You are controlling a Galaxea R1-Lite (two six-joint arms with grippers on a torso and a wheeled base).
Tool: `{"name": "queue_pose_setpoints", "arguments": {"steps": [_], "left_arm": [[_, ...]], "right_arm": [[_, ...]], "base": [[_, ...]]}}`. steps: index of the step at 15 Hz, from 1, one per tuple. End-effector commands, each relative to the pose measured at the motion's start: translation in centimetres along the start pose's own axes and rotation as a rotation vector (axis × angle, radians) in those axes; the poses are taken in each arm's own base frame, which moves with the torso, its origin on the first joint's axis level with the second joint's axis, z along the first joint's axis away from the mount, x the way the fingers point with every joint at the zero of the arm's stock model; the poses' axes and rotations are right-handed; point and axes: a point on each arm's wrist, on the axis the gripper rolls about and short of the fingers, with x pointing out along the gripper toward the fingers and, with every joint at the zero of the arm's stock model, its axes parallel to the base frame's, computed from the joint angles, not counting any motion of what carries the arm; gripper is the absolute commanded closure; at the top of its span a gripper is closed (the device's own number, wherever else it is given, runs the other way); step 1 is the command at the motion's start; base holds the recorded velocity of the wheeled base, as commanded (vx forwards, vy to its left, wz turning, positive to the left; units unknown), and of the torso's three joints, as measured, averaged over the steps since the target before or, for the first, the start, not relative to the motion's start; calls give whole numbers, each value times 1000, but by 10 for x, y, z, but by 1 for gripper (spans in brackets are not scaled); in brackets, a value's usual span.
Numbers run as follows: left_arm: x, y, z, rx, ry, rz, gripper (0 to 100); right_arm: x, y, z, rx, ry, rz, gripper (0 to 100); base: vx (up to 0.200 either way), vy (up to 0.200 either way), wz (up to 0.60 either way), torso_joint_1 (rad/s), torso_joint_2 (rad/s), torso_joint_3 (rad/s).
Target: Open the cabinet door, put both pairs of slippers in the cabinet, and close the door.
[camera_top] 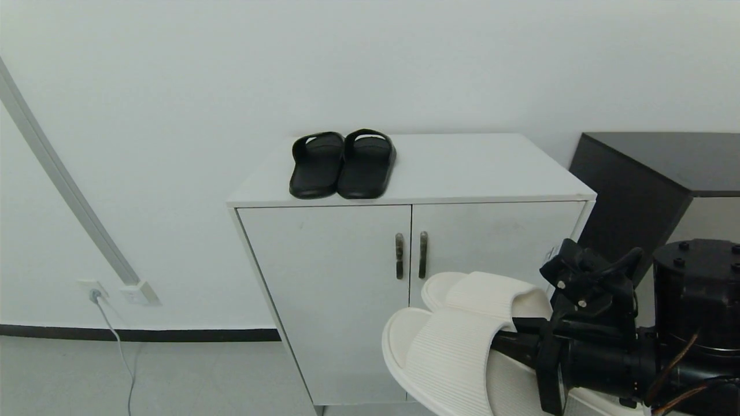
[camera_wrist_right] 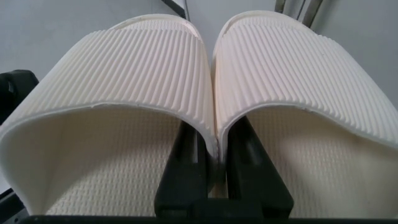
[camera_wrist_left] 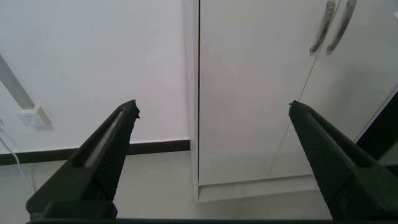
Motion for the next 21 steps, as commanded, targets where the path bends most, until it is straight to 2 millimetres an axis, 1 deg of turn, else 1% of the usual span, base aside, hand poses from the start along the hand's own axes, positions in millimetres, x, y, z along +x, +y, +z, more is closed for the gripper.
{"name": "queue_pose_setpoints", "arguments": {"steps": [1,10,17,21], "left_arm": [[0,0,0,0,0,0,0],[0,0,0,2,0,0,0],[0,0,0,25,1,-4,0],[1,0,0,20,9,-6,0]], "right_arm": [[0,0,-1,-6,6,2,100],[0,0,-4,-17,9,2,100],[-1,1,-5,-20,-3,4,100],[-1,1,-7,-20,6,4,100]], "base": [[0,0,0,-168,481,315],[0,0,0,-135,474,335],[0,0,0,-45,420,373],[0,0,0,1,86,79]]}}
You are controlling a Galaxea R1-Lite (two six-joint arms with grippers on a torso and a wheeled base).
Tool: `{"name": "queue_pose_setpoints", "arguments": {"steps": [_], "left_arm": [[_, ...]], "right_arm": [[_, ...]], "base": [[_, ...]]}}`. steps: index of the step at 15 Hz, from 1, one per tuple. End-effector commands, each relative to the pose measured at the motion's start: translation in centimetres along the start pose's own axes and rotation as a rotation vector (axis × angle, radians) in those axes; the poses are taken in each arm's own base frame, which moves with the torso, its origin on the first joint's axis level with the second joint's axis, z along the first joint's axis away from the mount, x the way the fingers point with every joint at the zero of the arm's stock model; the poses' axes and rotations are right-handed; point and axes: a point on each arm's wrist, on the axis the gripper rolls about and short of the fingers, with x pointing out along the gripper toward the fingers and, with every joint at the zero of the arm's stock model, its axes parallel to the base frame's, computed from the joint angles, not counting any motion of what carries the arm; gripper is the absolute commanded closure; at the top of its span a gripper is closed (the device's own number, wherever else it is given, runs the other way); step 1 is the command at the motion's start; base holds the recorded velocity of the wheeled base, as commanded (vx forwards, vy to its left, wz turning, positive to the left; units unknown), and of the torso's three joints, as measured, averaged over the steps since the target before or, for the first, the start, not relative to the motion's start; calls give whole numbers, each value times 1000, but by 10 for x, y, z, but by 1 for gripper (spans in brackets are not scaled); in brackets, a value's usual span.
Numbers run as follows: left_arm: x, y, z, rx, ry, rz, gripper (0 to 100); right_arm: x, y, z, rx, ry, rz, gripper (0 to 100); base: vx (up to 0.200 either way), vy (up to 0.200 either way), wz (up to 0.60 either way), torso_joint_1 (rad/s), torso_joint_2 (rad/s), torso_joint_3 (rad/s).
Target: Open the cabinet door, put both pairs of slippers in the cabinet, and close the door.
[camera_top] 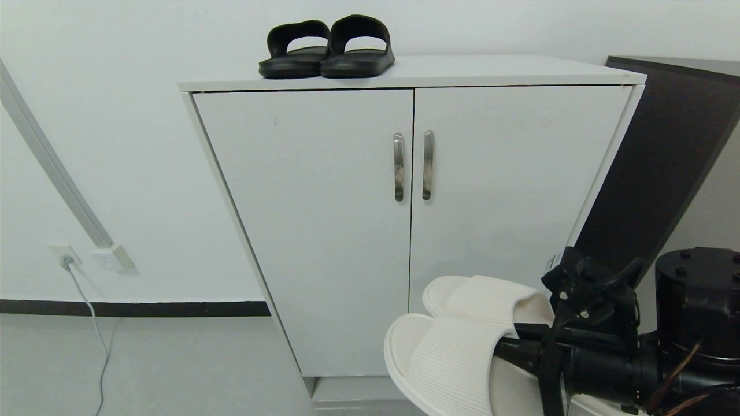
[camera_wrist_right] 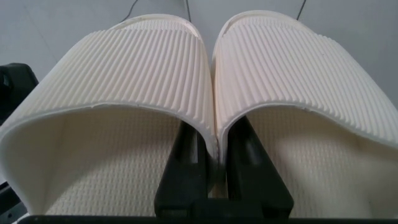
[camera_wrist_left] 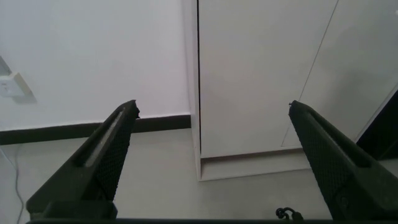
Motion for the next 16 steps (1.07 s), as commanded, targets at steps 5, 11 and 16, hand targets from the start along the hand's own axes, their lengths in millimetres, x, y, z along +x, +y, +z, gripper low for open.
{"name": "queue_pose_setpoints", "arguments": {"steps": [5,11,16], "left_arm": [[14,1,44,-126,79,-181,0],[67,-8,121,-101,122,-448,0],[135,-23,142,-29,101,-541,0]], "right_arm": [[0,0,1,-18,-6,1,100],[-5,1,2,-30,-15,1,100],[-4,1,1,-31,-12,1,100]], "base": [[0,0,0,0,0,0],[0,0,0,0,0,0],[0,0,0,0,0,0]]}}
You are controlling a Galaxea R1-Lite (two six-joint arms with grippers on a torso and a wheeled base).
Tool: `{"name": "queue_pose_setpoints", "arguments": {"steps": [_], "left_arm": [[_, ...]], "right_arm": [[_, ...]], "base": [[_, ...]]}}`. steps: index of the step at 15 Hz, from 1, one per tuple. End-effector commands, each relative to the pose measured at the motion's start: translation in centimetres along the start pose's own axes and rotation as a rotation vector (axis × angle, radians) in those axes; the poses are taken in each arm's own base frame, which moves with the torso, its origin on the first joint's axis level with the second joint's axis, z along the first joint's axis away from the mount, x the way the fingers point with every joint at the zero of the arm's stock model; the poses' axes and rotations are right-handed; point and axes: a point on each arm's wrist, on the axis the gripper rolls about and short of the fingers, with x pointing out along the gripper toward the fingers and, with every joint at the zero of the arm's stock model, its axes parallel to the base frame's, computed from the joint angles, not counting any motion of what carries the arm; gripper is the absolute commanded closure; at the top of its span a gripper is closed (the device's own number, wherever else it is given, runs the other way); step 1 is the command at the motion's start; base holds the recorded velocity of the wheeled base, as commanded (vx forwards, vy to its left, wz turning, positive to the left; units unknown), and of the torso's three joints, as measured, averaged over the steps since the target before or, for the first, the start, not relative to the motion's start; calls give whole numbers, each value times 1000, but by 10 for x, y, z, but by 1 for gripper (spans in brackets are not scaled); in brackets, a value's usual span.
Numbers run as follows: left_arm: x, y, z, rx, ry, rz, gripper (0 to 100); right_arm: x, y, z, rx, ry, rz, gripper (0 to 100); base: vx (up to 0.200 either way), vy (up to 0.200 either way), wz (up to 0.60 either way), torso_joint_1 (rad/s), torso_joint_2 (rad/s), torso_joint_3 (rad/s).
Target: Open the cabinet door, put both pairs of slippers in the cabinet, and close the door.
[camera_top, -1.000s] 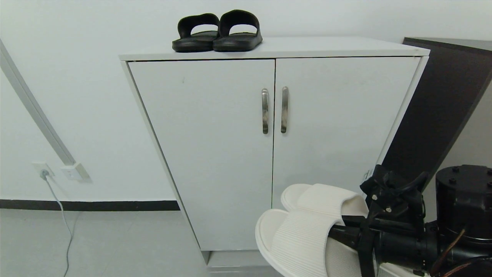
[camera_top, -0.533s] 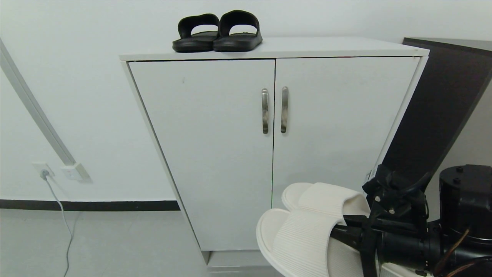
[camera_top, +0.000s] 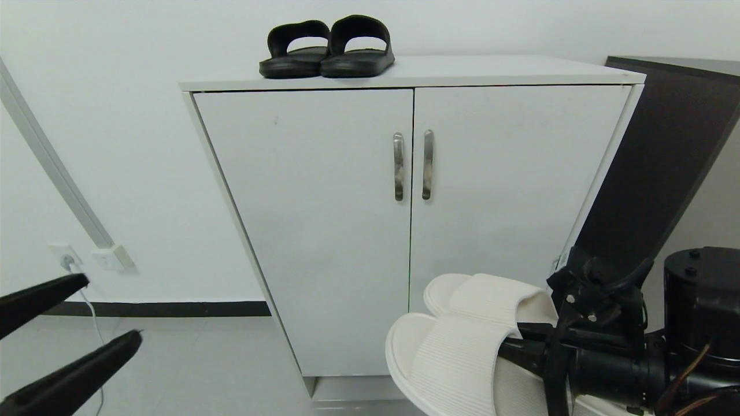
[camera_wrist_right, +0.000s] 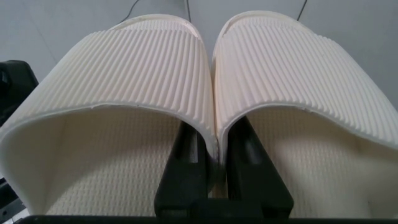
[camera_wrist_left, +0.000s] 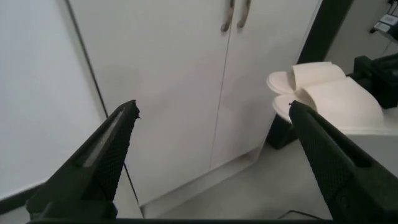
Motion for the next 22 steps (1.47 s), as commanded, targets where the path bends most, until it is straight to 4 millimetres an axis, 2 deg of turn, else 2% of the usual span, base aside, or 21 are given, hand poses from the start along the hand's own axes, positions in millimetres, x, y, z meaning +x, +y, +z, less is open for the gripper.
{"name": "queue_pose_setpoints", "arguments": {"steps": [1,6,10,12,16,20,22], "left_arm": [[53,9,6,-4,53,-83,0],[108,2,21,11,12,-197,0],[134,-27,39,-6,-9,-351,0],[155,-47,46,-43,-3,-440,0],[186,-70,55,-55,-1,-518,0],[213,-81,69,-155,26,-619,0],[228,-74,71,-198,42,-677,0]], "right_arm": [[0,0,0,0,-2,1,100],[1,0,-1,1,4,1,100],[1,0,-1,1,4,1,100],[1,0,-3,1,12,1,100],[3,0,-4,2,18,3,100],[3,0,-4,0,20,3,100],[3,0,-4,2,20,3,100]], "base": [[0,0,0,0,0,0],[0,0,0,0,0,0],[0,0,0,0,0,0],[0,0,0,0,0,0],[0,0,0,0,0,0],[0,0,0,0,0,0],[0,0,0,0,0,0]]}}
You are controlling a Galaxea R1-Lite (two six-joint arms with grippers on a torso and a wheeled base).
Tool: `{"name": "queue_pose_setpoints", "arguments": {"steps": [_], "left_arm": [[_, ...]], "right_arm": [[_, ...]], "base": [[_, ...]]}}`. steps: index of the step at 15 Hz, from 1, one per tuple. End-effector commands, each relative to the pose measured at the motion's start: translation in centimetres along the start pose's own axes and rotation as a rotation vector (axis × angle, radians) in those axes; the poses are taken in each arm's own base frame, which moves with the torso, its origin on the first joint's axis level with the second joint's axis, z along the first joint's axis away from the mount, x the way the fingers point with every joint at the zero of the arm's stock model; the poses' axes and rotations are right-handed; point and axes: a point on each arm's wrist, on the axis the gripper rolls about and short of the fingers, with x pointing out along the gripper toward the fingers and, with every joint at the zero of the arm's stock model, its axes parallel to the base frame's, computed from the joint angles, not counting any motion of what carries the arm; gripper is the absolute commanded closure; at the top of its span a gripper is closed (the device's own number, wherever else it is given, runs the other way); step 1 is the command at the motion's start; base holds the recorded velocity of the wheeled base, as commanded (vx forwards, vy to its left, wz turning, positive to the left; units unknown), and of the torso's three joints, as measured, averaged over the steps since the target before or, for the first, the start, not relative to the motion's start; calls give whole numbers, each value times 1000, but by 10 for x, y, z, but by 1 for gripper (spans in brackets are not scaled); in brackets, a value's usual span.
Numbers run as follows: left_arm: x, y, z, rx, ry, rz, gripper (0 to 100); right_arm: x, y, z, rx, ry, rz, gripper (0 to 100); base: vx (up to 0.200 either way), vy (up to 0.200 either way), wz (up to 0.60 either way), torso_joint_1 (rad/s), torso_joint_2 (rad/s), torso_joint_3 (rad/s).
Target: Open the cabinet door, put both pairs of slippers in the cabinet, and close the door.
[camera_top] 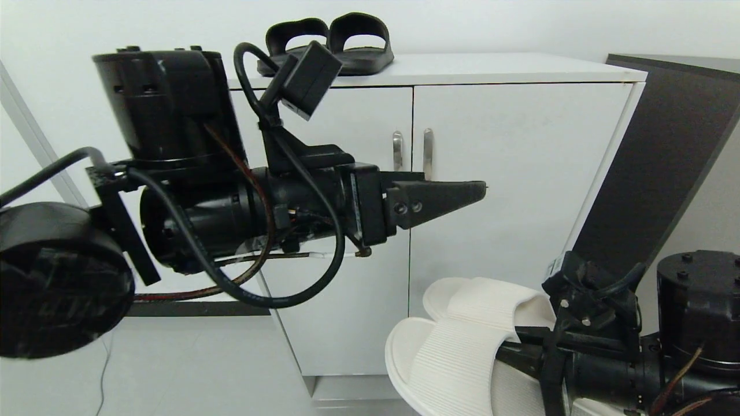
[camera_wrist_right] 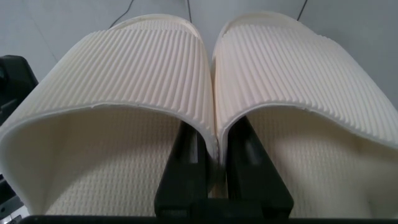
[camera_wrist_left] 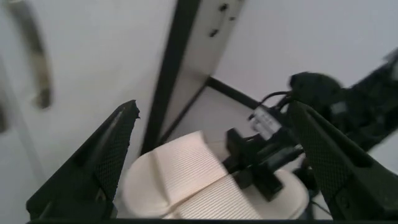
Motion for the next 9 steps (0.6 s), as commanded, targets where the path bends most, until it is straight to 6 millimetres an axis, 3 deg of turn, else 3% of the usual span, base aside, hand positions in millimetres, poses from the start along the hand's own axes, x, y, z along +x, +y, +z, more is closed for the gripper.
{"name": "queue_pose_setpoints", "arguments": {"steps": [1,9], "left_arm": [[13,16,-1,-43,13,-9,0],[42,37,1,-87,-2,85,0]], "right_arm": [[1,0,0,0,2,1,100],[2,0,-1,-1,7,1,100]], "base": [[0,0,0,0,0,0],[0,0,0,0,0,0]]}}
